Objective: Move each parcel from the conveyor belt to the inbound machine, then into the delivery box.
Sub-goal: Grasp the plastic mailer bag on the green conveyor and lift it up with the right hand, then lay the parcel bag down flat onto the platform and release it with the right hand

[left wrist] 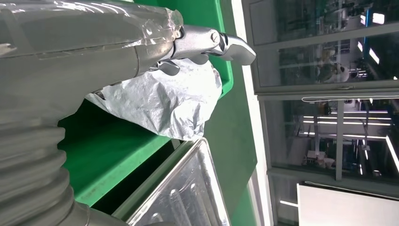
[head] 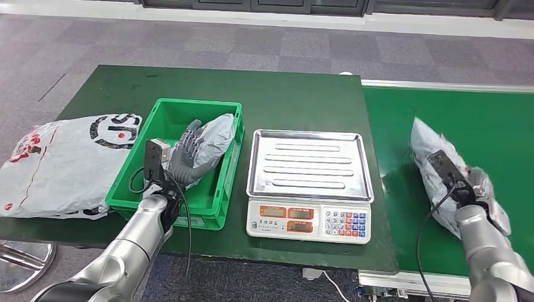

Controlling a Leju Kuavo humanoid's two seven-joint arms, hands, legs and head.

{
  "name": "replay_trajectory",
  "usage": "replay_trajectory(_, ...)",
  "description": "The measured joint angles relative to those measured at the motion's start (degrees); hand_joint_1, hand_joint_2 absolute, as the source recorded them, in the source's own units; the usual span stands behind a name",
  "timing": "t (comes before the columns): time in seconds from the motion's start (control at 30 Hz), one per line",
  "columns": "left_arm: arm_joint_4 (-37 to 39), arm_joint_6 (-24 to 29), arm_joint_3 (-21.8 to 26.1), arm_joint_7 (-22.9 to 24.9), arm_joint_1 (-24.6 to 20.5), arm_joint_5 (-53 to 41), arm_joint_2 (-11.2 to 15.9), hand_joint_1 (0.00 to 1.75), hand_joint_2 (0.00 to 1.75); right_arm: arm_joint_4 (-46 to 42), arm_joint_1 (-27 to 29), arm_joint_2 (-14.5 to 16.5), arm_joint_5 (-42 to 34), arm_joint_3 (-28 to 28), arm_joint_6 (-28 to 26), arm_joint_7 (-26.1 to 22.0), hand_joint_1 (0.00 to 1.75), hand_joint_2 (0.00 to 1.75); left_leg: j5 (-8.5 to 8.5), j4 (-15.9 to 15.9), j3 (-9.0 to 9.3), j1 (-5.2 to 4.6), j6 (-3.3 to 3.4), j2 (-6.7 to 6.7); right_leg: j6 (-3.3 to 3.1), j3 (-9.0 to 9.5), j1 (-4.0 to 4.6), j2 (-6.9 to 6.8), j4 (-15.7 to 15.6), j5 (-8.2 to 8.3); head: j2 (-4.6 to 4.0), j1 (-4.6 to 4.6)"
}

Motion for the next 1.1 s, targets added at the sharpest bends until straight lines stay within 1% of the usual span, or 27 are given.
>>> replay_trajectory(0.07, -0.15, -0.08, 0.00, -0.07, 0.06, -0.22, -0.12, 0.00, 1.75, -7.57, 2.89, 1.32, -6.95, -0.02, -5.46, -8.01, 1.75, 1.75, 0.02, 0.00, 0.03, 0.02, -0.02, -0.10, -0.02, 0.02, 0.01, -0.07, 0.00, -0.03, 0.00, -0.01)
replay_trajectory(0.1, -0.27, -0.03, 0.00, -0.09, 0.11, -0.51, -0.25, 0.00, 1.75, -12.45, 4.92, 2.14, -10.26, -0.02, -7.18, -10.92, 1.75, 1.75, 0.02, -0.01, 0.04, 0.03, -0.03, -0.20, -0.03, 0.04, 0.03, -0.16, 0.00, -0.06, 0.00, -0.01)
replay_trajectory(0.2, -0.65, 0.77, -0.01, -0.11, 0.29, -1.72, -0.84, 0.00, 1.75, -28.73, 11.96, 5.20, -17.64, -0.01, -10.44, -17.40, 1.75, 1.75, 0.02, -0.04, 0.00, 0.08, -0.06, -0.51, -0.13, 0.09, 0.08, -0.48, 0.00, -0.19, 0.00, -0.01)
replay_trajectory(0.27, -0.82, 1.42, -0.02, -0.12, 0.31, -2.08, -1.26, 0.00, 1.75, -38.88, 16.14, 7.50, -19.41, 0.38, -12.23, -21.34, 1.75, 1.75, 0.00, -0.10, -0.06, 0.07, -0.10, -0.57, -0.18, 0.07, 0.09, -0.55, 0.02, -0.24, 0.00, 0.01)
replay_trajectory(0.33, -1.00, 1.89, -0.06, -0.15, 0.29, -2.34, -1.82, 0.00, 1.75, -47.49, 18.21, 9.64, -17.28, 2.51, -14.67, -24.15, 1.75, 1.75, -0.02, -0.15, -0.12, 0.07, -0.20, -0.47, -0.24, -0.04, 0.09, -0.43, 0.05, -0.23, 0.00, 0.01)
replay_trajectory(0.4, -0.99, 2.07, -0.13, -0.18, 0.17, -2.40, -2.65, 0.00, 1.75, -53.40, 17.80, 11.21, -11.97, 6.93, -17.29, -23.78, 1.75, 1.75, -0.05, -0.16, -0.11, 0.08, -0.31, -0.15, -0.31, -0.19, 0.10, -0.11, 0.06, -0.18, 0.00, -0.01)
replay_trajectory(0.47, -0.77, 1.94, -0.17, -0.18, 0.00, -1.84, -3.61, 0.00, 1.75, -56.38, 16.25, 12.17, -7.41, 11.99, -19.02, -21.44, 1.75, 1.75, -0.02, -0.15, -0.10, 0.10, -0.30, 0.15, -0.35, -0.29, 0.11, 0.15, 0.06, -0.14, 0.00, -0.03)
replay_trajectory(0.53, -0.49, 1.85, -0.20, -0.18, -0.14, -1.01, -4.37, 0.00, 1.75, -57.56, 14.61, 12.69, -5.86, 16.24, -19.85, -19.43, 1.75, 1.75, 0.05, -0.14, -0.13, 0.10, -0.25, 0.19, -0.32, -0.32, 0.10, 0.16, 0.05, -0.10, 0.00, -0.04)
replay_trajectory(0.6, -0.33, 1.97, -0.22, -0.18, -0.23, -0.05, -4.73, 0.00, 1.75, -57.90, 13.19, 12.87, -7.10, 19.61, -19.07, -17.92, 1.75, 1.75, 0.08, -0.14, -0.16, 0.09, -0.23, 0.12, -0.28, -0.30, 0.09, 0.10, 0.05, -0.07, 0.00, -0.03)
replay_trajectory(0.63, -0.36, 2.28, -0.22, -0.18, -0.23, 0.39, -4.81, 0.00, 1.75, -57.91, 12.51, 12.88, -8.17, 21.05, -17.31, -17.09, 1.75, 1.75, 0.09, -0.14, -0.17, 0.09, -0.23, 0.10, -0.27, -0.29, 0.09, 0.09, 0.05, -0.06, 0.00, -0.03)
replay_trajectory(0.67, -0.50, 2.78, -0.22, -0.19, -0.19, 0.84, -4.85, 0.00, 1.75, -57.80, 11.75, 12.84, -8.90, 22.57, -13.91, -15.81, 1.75, 1.75, 0.08, -0.14, -0.18, 0.08, -0.23, 0.10, -0.27, -0.29, 0.09, 0.09, 0.05, -0.05, 0.00, -0.02)
replay_trajectory(0.7, -0.74, 3.30, -0.22, -0.19, -0.10, 1.20, -4.85, 0.00, 1.75, -57.45, 10.84, 12.72, -8.83, 24.17, -9.23, -14.18, 1.75, 1.75, 0.08, -0.14, -0.19, 0.08, -0.24, 0.12, -0.28, -0.30, 0.09, 0.12, 0.05, -0.04, 0.00, -0.02)
replay_trajectory(0.8, -1.56, 4.06, -0.33, -0.22, 0.31, 1.71, -4.81, 0.00, 1.75, -53.69, 7.24, 12.06, -4.68, 30.26, 8.30, -8.35, 1.75, 1.75, 0.07, -0.14, -0.21, 0.09, -0.25, 0.27, -0.32, -0.38, 0.10, 0.24, 0.04, 0.00, 0.00, -0.03)
replay_trajectory(0.83, -1.75, 4.20, -0.45, -0.23, 0.43, 1.70, -4.80, 0.00, 1.75, -51.51, 6.11, 11.86, -3.42, 32.58, 13.35, -6.94, 1.75, 1.75, 0.09, -0.14, -0.22, 0.10, -0.25, 0.28, -0.30, -0.41, 0.11, 0.25, 0.04, 0.02, 0.00, -0.04)
replay_trajectory(0.87, -1.90, 4.38, -0.65, -0.25, 0.52, 1.67, -4.80, 0.00, 1.75, -48.98, 5.21, 11.68, -2.64, 34.99, 17.32, -5.95, 1.75, 1.75, 0.12, -0.13, -0.24, 0.11, -0.24, 0.24, -0.28, -0.43, 0.11, 0.23, 0.04, 0.03, 0.00, -0.04)
replay_trajectory(0.9, -2.01, 4.62, -0.86, -0.27, 0.57, 1.61, -4.80, 0.00, 1.75, -46.43, 4.56, 11.56, -2.37, 37.26, 19.80, -5.46, 1.75, 1.75, 0.16, -0.12, -0.29, 0.11, -0.24, 0.17, -0.27, -0.46, 0.12, 0.16, 0.04, 0.05, 0.00, -0.04)
replay_trajectory(0.97, -2.09, 5.04, -1.26, -0.28, 0.59, 1.49, -4.80, 0.00, 1.75, -41.83, 3.61, 11.36, -2.39, 41.04, 22.33, -4.97, 1.75, 1.75, 0.24, -0.12, -0.40, 0.12, -0.26, -0.06, -0.25, -0.51, 0.12, -0.02, 0.05, 0.07, 0.00, -0.04)
replay_trajectory(1.1, -2.14, 6.27, -1.73, -0.29, 0.57, 1.52, -4.80, 0.00, 1.75, -33.95, 0.16, 10.95, -3.89, 46.42, 29.08, -3.18, 1.75, 1.75, 0.24, -0.12, -0.45, 0.12, -0.30, -0.18, -0.25, -0.53, 0.12, -0.08, 0.05, 0.05, 0.00, -0.03)
